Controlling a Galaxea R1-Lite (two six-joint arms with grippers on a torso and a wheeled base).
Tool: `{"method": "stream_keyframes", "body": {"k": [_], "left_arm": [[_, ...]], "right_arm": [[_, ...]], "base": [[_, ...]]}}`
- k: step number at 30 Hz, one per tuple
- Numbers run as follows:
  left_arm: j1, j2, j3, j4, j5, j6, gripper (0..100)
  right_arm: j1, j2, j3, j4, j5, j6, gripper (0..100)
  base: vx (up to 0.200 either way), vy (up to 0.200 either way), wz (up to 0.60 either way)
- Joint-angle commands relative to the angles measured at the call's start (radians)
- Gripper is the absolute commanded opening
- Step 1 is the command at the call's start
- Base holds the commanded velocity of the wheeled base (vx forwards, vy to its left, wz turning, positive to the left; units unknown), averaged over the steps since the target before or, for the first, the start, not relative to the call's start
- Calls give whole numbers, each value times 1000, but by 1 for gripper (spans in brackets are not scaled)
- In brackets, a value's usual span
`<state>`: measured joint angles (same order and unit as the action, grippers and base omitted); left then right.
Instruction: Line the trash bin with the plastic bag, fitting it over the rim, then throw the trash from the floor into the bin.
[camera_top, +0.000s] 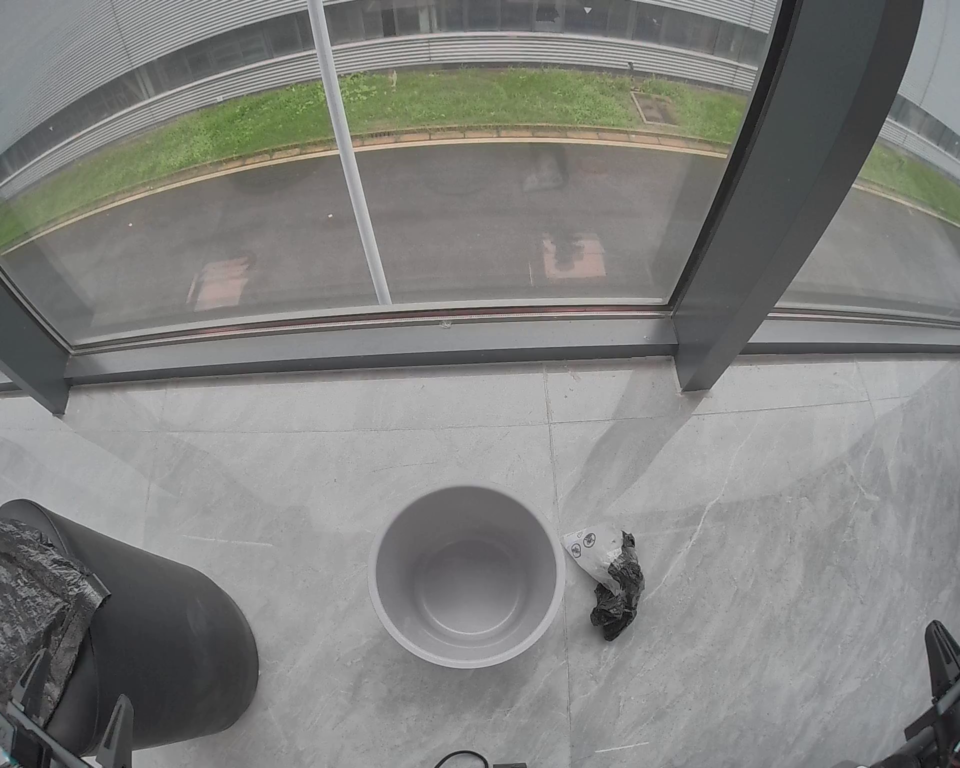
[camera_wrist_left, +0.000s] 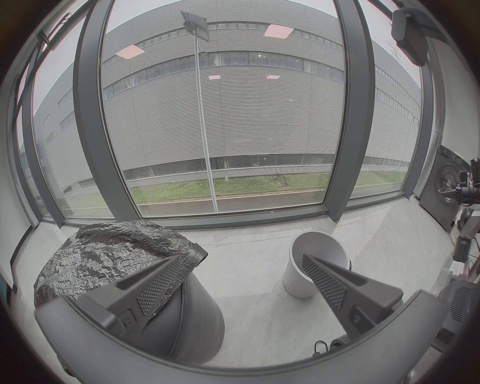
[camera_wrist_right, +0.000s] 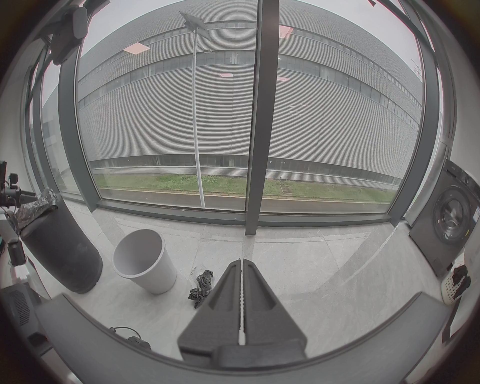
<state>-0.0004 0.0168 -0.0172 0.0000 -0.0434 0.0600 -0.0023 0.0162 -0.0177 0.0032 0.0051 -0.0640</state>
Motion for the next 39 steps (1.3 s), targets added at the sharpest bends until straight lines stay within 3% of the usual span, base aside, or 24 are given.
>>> {"method": "stream_keyframes", "body": {"k": [1, 2, 3, 4, 5, 6, 7, 8, 10, 14, 19, 24, 26, 28, 29, 31, 39], "left_arm": [[0, -17, 16, -6, -1, -2, 100], [0, -17, 16, -6, -3, -3, 100], [-3, 0, -30, -18, -6, -51, 100], [-12, 37, -130, -26, -6, -135, 100], [-27, 83, -230, -11, -10, -207, 100], [-27, 83, -230, -11, -10, -207, 100], [-61, 149, -379, 69, -7, -262, 100], [-72, 160, -420, 110, -4, -255, 100], [-78, 173, -454, 187, -12, -220, 100], [-81, 195, -440, 207, -7, -147, 100], [-75, 305, -406, 210, 0, -28, 100], [-70, 430, -365, 204, 25, 89, 100], [-70, 486, -339, 204, 76, 195, 100], [-70, 506, -328, 202, 103, 242, 100], [-70, 538, -314, 201, 171, 313, 100], [-73, 574, -311, 201, 226, 365, 100], [-50, 646, -313, 199, 312, 511, 100]], "right_arm": [[2, -12, -25, -14, 1, 26, 0], [4, -9, -34, -15, 1, 30, 0], [15, 70, -203, -32, -1, 153, 0], [21, 119, -277, -20, 1, 222, 0], [25, 159, -318, -6, 3, 239, 0], [25, 159, -318, -6, 3, 239, 0], [31, 232, -363, 12, 24, 178, 0], [31, 260, -364, 4, 39, 133, 0], [33, 329, -370, -34, 61, 81, 0], [71, 502, -367, -207, 62, 90, 0], [151, 808, -370, -540, 59, 127, 0], [194, 986, -366, -715, 53, 205, 0], [202, 1067, -366, -787, 53, 224, 0], [202, 1087, -361, -809, 53, 225, 0], [200, 1113, -346, -835, 53, 227, 0], [200, 1125, -334, -845, 53, 227, 0], [200, 1128, -331, -845, 53, 227, 0]], "base": [[0, 0, 0], [0, 0, 0], [0, 0, 0], [0, 0, 0], [0, 0, 0], [0, 0, 0], [0, 0, 0], [0, 0, 0], [0, 0, 0], [0, 0, 0], [0, 0, 0], [0, 0, 0], [0, 0, 0], [0, 0, 0], [0, 0, 0], [0, 0, 0], [0, 0, 0]]}}
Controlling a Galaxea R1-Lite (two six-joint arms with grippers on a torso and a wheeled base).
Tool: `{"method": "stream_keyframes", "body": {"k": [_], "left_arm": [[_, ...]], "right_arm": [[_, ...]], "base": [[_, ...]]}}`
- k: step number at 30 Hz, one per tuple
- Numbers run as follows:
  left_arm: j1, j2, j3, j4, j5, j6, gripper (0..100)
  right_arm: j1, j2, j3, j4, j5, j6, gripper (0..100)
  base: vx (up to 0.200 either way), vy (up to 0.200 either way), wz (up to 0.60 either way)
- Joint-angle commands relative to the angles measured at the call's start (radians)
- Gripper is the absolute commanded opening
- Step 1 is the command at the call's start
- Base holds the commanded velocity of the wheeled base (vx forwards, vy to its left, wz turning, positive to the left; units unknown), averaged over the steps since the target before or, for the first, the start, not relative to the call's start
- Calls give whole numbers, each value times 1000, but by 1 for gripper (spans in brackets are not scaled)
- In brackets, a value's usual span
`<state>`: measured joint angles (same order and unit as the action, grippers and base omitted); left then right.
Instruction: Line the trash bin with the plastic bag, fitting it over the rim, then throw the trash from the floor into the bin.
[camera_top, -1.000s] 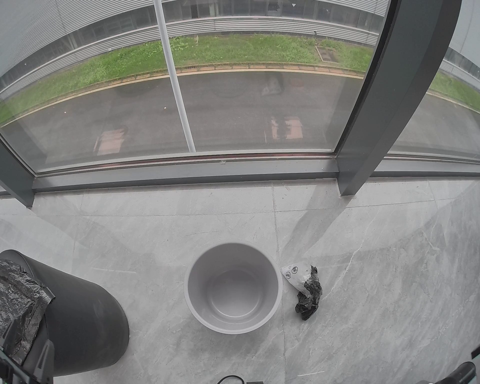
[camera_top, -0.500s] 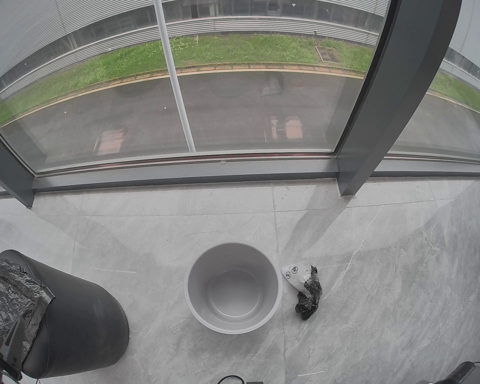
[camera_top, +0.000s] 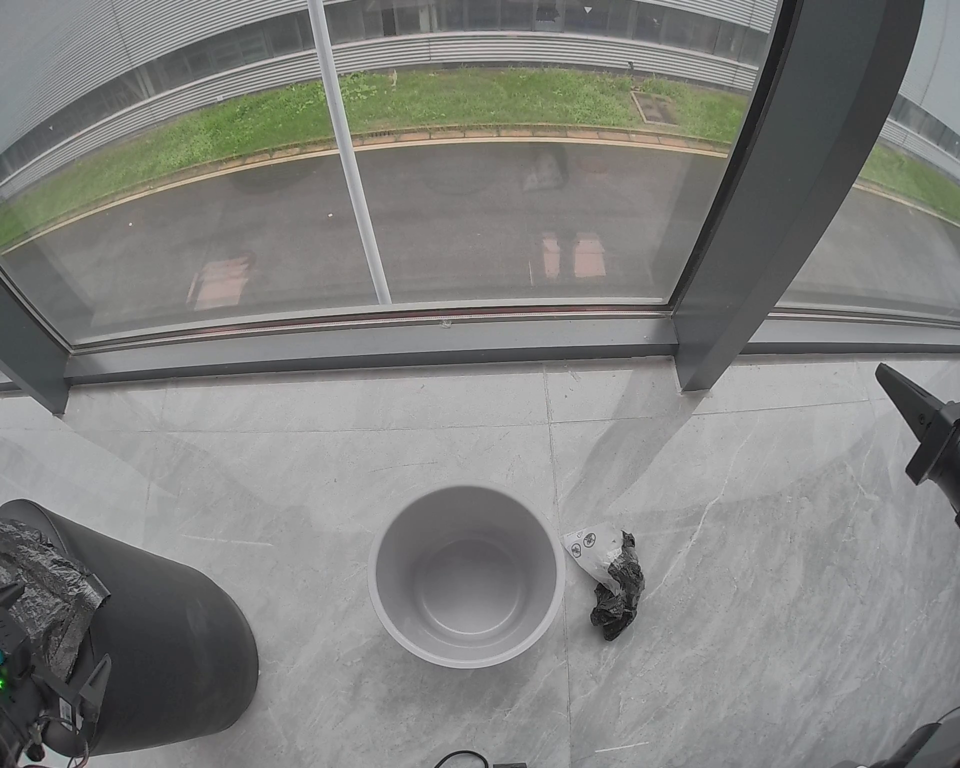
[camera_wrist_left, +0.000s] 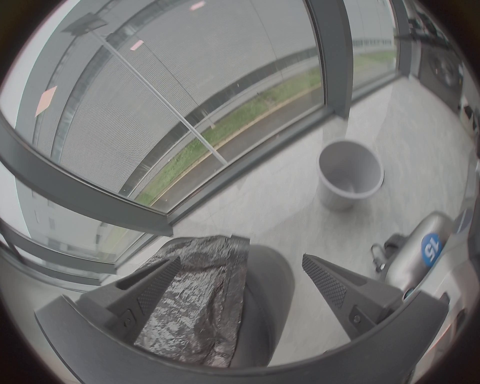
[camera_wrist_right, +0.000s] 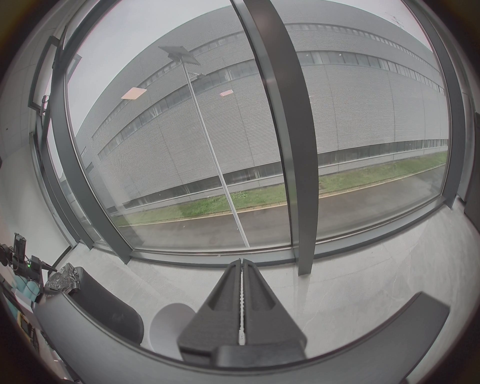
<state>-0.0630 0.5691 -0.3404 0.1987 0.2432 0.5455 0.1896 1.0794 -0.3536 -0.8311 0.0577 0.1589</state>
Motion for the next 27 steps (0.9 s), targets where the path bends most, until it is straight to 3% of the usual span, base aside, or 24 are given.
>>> {"method": "stream_keyframes", "body": {"k": [1, 9, 17, 27], "left_arm": [[12, 104, 9, 1, 42, 48, 100], [23, 247, 27, -142, 51, 48, 100], [124, 428, 29, -272, 50, 67, 100], [147, 466, 24, -298, 94, 119, 100]], "right_arm": [[8, 65, 5, -11, 1, 5, 0], [8, 67, 10, -6, 1, 5, 0], [10, 65, 19, -8, 2, 1, 0], [10, 67, 22, -8, 2, -4, 0]], "base": [[0, 0, 0], [0, 0, 0], [0, 0, 0], [0, 0, 0]]}}
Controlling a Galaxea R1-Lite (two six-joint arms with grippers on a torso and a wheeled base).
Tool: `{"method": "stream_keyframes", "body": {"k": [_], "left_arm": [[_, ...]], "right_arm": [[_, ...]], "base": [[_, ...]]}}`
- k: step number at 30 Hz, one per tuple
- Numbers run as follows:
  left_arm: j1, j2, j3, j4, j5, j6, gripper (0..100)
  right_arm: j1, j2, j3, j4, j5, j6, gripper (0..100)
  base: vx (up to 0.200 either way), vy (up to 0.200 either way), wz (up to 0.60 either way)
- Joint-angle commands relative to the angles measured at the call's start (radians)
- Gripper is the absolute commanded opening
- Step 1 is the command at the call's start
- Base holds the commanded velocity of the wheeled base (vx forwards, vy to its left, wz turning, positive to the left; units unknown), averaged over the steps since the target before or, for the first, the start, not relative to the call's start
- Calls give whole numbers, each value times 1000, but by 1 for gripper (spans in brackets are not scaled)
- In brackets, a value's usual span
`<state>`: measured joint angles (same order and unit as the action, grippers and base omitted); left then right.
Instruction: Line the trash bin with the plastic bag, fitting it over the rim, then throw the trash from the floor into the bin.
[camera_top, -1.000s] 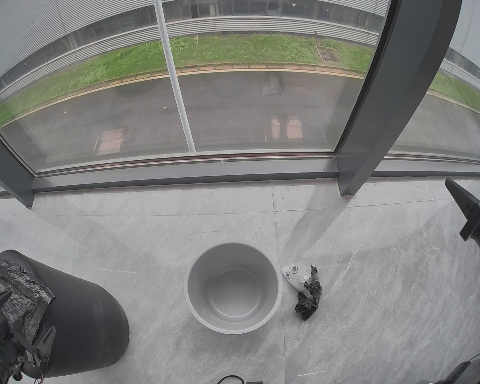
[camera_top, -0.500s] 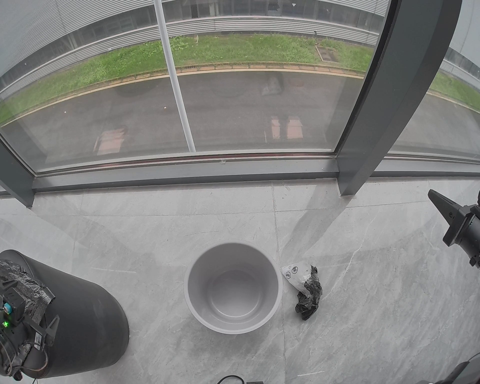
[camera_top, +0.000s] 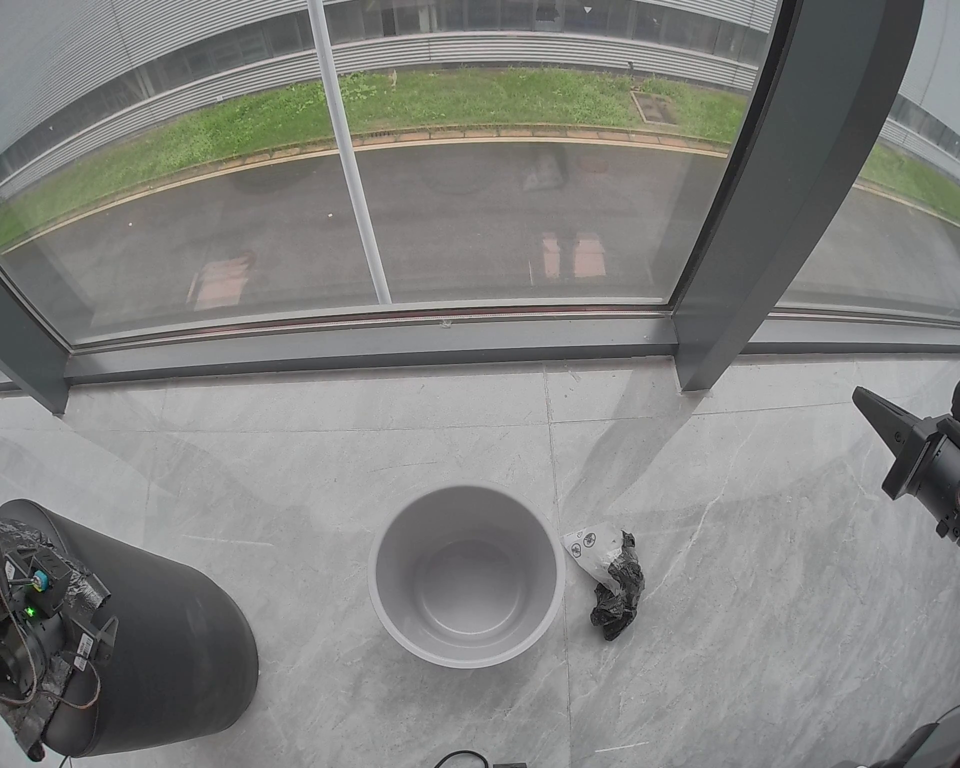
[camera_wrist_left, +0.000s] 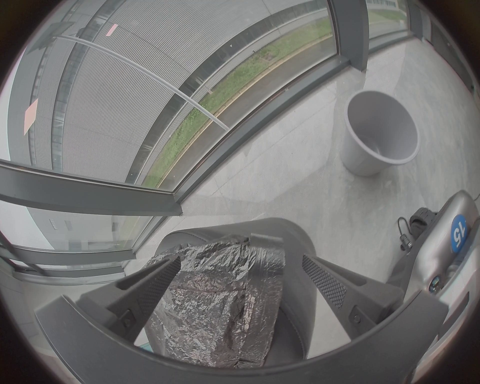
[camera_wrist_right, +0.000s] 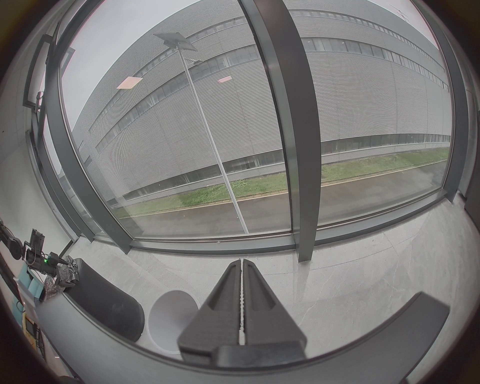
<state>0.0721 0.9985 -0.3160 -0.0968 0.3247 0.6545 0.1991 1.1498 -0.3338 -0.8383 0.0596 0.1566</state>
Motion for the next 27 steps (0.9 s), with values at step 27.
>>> {"method": "stream_keyframes", "body": {"k": [27], "left_arm": [[54, 132, 57, -282, 88, 40, 100]], "right_arm": [[3, -7, 19, -2, 5, -12, 0]], "base": [[0, 0, 0]]}}
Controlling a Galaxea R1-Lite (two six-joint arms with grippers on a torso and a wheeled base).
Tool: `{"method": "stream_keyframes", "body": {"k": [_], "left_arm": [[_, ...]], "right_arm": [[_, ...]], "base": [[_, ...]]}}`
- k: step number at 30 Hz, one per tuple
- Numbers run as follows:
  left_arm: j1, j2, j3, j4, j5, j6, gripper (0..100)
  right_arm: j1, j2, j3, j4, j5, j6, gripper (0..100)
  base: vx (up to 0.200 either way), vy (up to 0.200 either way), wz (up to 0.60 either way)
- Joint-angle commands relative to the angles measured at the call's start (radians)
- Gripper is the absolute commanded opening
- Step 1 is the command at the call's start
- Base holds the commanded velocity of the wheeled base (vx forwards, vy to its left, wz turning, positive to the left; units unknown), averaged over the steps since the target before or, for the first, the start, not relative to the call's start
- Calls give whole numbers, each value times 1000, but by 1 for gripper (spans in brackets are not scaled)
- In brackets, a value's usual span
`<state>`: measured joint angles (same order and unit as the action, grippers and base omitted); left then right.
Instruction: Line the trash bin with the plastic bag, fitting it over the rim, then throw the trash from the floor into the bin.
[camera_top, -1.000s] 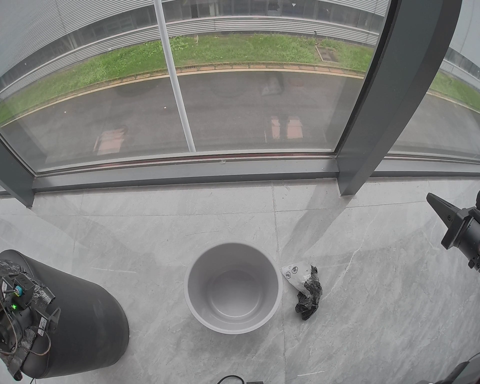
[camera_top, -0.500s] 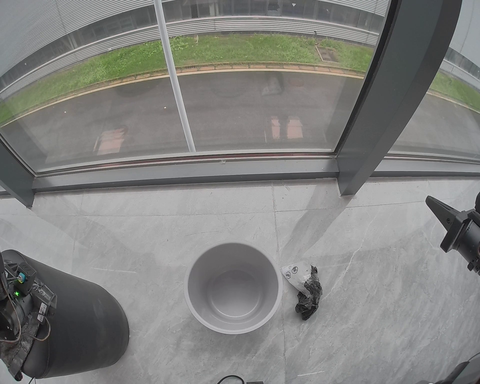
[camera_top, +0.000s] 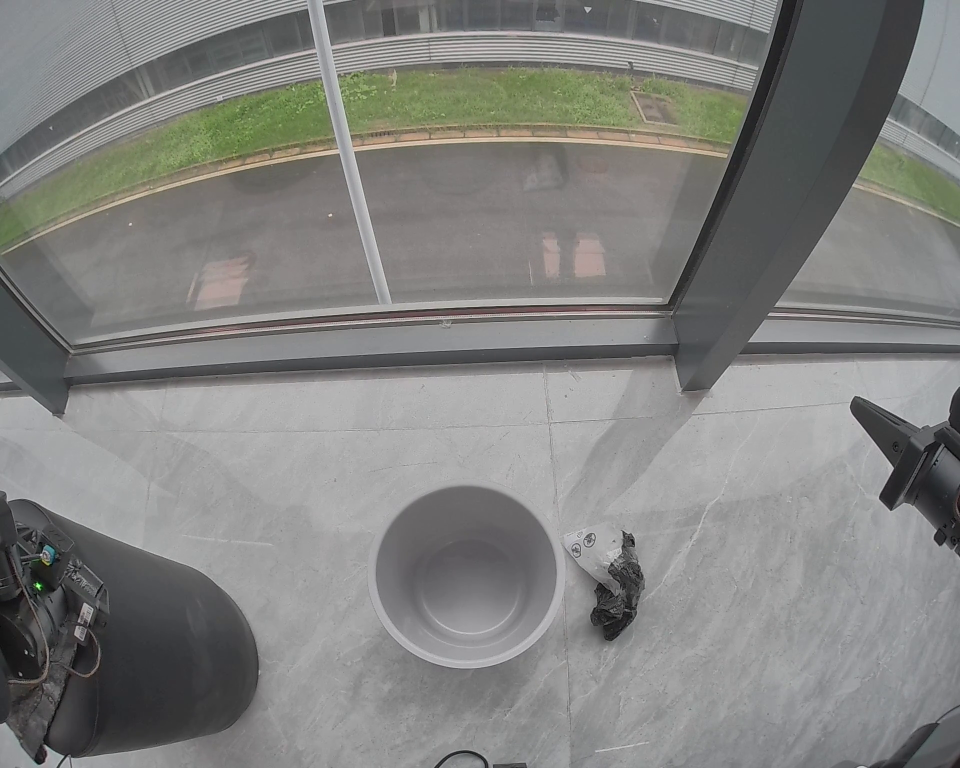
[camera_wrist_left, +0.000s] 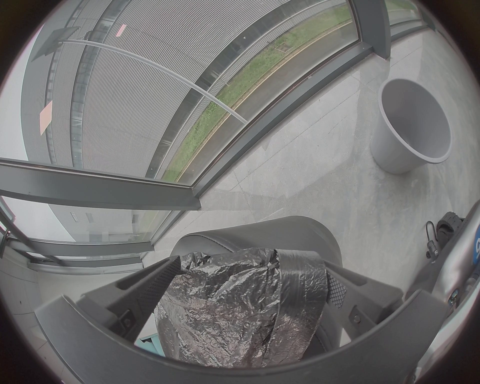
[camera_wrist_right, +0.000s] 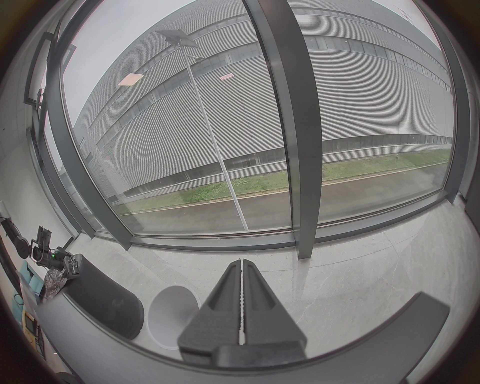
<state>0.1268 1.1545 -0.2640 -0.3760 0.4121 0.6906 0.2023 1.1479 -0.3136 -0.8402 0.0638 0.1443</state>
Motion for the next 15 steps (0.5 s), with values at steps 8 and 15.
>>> {"method": "stream_keyframes", "body": {"k": [8, 15], "left_arm": [[-3, -81, 29, -1, 4, 49, 100], [-3, -107, 52, -1, 4, 47, 100]], "right_arm": [[0, -4, -1, 0, 1, 1, 0], [0, -5, -2, 0, -1, 1, 0]], "base": [[0, 0, 0], [0, 0, 0]]}}
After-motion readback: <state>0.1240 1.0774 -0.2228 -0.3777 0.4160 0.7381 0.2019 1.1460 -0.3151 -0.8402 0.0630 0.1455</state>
